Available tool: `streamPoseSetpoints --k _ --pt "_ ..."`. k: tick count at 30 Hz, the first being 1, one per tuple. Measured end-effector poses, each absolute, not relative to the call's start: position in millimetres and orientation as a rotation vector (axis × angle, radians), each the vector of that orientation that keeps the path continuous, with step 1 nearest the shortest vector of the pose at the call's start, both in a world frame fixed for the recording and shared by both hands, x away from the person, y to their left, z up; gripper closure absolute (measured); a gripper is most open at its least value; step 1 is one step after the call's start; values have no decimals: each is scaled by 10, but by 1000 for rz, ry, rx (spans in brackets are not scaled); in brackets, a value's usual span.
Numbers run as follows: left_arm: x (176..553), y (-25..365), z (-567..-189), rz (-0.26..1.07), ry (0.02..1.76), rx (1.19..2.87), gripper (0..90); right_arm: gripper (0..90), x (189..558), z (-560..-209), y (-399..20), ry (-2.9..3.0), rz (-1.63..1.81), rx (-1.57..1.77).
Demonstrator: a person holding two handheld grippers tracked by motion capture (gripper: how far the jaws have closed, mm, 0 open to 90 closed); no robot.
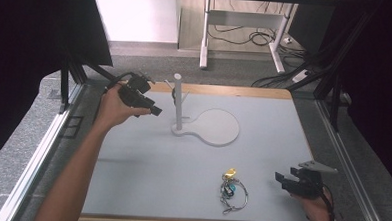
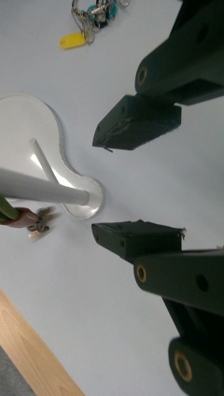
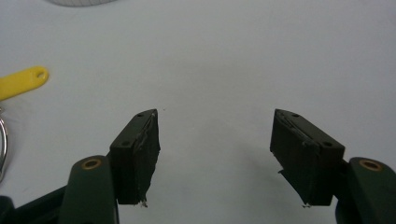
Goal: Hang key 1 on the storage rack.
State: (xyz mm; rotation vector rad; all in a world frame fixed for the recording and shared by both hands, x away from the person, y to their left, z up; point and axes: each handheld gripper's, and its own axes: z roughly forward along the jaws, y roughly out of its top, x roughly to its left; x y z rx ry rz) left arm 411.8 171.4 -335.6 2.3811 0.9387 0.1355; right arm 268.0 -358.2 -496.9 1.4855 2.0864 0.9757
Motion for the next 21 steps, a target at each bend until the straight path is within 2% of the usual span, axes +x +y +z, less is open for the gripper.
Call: streamPoseSetpoints --k 21 --pt "3468 1783 -3648 108 926 2345 366 329 2658 -4920 -3495 2096 989 1431"
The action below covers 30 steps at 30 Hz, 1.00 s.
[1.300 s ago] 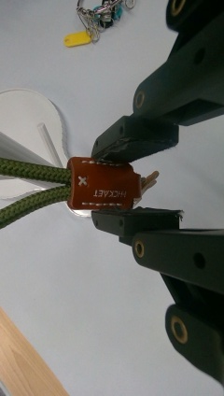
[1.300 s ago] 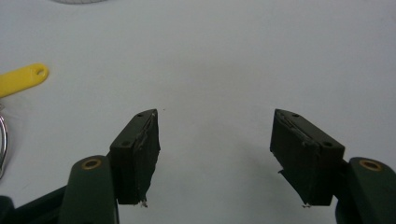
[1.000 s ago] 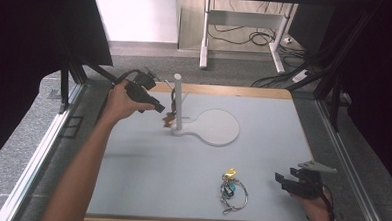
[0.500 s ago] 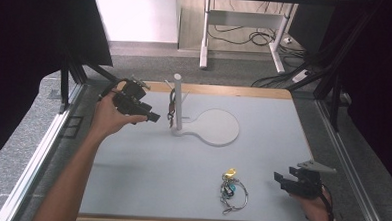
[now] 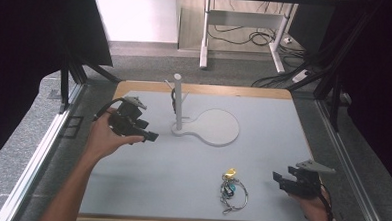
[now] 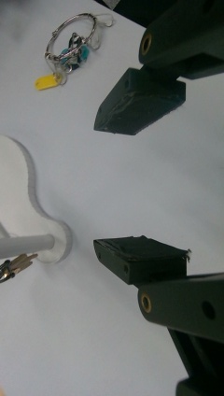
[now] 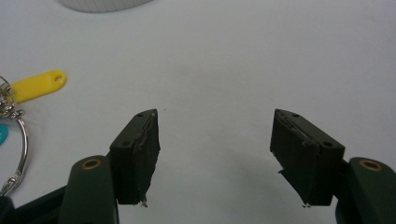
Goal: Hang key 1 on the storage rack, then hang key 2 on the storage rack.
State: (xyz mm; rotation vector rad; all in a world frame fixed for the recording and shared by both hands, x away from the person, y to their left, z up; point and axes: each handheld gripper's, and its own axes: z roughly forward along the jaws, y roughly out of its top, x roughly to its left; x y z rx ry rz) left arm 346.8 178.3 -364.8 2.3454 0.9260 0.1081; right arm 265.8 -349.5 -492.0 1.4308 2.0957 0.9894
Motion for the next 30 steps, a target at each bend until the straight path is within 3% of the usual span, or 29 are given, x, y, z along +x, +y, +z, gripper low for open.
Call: streamPoseSetpoints --k 9,30 --pt "3250 1816 -3835 128 933 2285 310 331 2636 -4866 -3473 2087 1019 1389" --pt "2856 1812 -4264 155 871 2280 324 335 2500 -4611 -3339 2242 1014 1184"
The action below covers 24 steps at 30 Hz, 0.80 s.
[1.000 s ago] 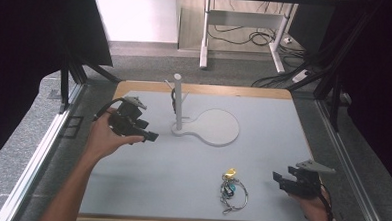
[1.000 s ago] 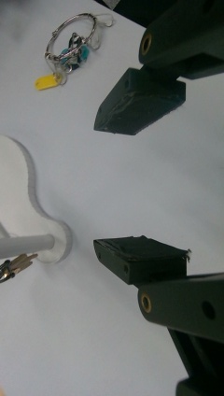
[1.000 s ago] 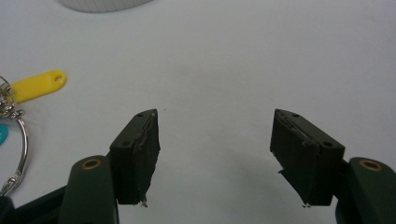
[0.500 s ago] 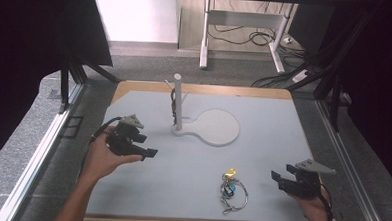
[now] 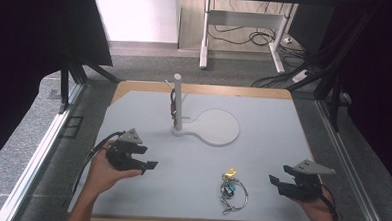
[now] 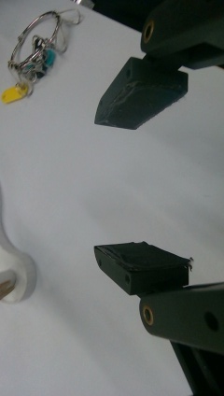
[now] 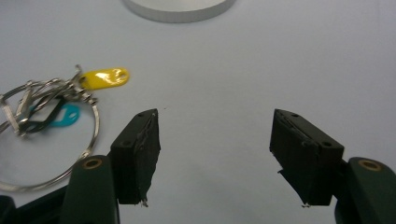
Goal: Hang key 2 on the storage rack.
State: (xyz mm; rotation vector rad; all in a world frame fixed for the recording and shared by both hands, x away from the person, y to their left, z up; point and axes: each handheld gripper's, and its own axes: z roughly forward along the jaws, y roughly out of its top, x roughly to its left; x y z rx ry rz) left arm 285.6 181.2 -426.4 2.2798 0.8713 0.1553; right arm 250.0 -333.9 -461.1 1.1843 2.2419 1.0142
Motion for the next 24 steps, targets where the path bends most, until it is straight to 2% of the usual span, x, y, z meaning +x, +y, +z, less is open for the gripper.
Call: streamPoseSetpoints --k 9,24 --pt "2808 1856 -4446 155 864 2288 335 373 2411 -4285 -3181 2453 920 974" --pt "2781 1946 -4576 124 888 2275 339 505 2414 -4405 -2551 2790 793 798"
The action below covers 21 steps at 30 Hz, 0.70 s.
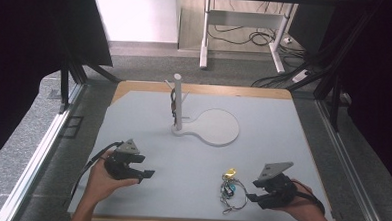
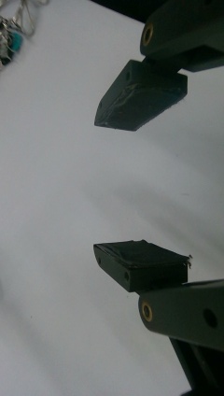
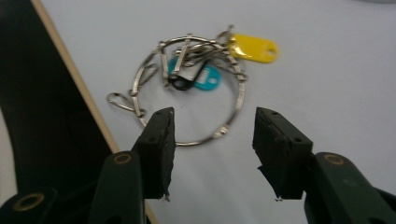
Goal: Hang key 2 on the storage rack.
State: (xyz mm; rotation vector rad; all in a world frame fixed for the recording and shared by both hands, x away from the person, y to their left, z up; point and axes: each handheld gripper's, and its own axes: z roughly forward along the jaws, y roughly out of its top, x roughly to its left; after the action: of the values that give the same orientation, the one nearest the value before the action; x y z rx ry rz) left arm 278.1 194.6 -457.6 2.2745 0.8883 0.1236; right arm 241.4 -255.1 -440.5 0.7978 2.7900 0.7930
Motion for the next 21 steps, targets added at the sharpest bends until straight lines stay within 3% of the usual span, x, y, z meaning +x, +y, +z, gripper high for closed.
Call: streamPoseSetpoints --k 10,21 --pt "2751 2017 -4593 130 919 2258 347 616 2361 -4526 -2149 2877 765 791" --pt "2744 2009 -4604 134 907 2271 351 698 2400 -4645 -2011 2927 790 903"
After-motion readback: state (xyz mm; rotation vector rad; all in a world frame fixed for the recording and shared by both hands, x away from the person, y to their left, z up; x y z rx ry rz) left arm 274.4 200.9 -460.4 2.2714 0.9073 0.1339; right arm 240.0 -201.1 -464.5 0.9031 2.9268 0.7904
